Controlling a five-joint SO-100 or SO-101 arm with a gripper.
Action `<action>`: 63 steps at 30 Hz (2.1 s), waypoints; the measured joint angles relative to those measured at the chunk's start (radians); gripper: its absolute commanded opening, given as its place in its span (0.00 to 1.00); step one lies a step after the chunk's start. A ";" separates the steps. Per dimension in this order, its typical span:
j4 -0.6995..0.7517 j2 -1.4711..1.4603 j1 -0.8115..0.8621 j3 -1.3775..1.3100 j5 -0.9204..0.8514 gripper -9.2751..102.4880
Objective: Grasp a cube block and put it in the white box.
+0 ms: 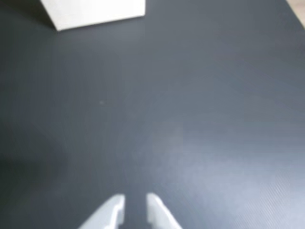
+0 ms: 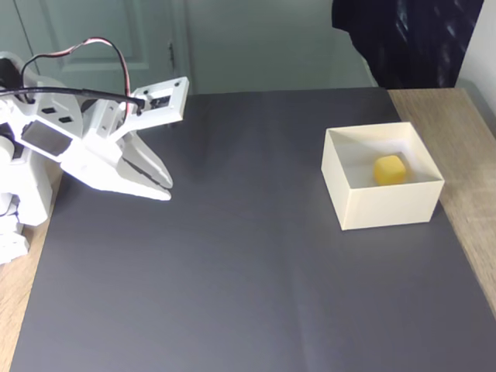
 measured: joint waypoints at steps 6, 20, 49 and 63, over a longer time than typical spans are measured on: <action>0.000 0.003 0.000 0.048 0.000 0.12; 0.144 0.005 -0.002 0.066 -0.028 0.08; 0.284 0.005 -0.058 0.066 -0.155 0.09; 0.284 0.005 -0.075 0.066 -0.155 0.09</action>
